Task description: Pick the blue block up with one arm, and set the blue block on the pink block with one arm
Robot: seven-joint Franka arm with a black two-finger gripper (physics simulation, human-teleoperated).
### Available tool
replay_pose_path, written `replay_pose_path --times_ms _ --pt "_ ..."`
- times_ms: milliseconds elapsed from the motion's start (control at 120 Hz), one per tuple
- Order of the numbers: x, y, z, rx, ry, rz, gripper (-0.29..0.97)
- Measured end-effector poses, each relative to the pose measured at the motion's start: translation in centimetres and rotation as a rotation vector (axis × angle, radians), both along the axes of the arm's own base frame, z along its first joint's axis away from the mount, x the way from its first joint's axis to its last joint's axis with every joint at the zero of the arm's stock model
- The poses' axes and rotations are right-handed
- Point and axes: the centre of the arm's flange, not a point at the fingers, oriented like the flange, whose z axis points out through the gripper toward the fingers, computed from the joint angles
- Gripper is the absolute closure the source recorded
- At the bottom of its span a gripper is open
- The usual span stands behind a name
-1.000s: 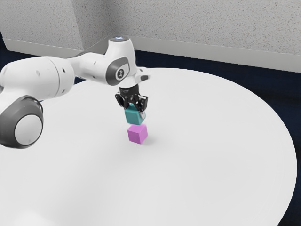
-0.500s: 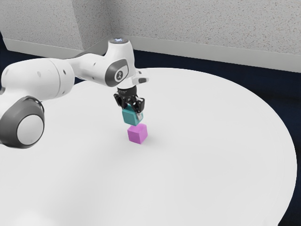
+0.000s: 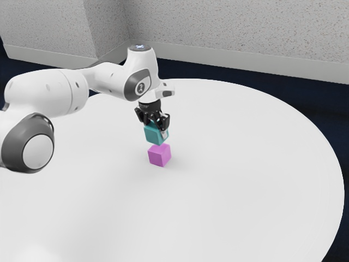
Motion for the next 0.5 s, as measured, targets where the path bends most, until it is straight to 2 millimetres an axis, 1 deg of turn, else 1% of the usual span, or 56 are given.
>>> replay_pose_path --times_ms 42,158,325,433,450,500 --pt "0.0 0.0 0.0 0.000 0.000 -0.001 0.47" --pt "0.0 0.1 -0.2 -0.012 0.005 -0.006 0.26" --pt "0.0 -0.2 -0.2 -0.026 0.009 -0.024 0.15" --pt "-0.1 -0.3 -0.1 -0.029 0.007 -0.034 0.10" --pt "-0.1 -0.3 0.1 -0.029 0.006 -0.035 0.09" --pt "-0.1 -0.3 1.4 -0.030 -0.010 -0.038 0.08"
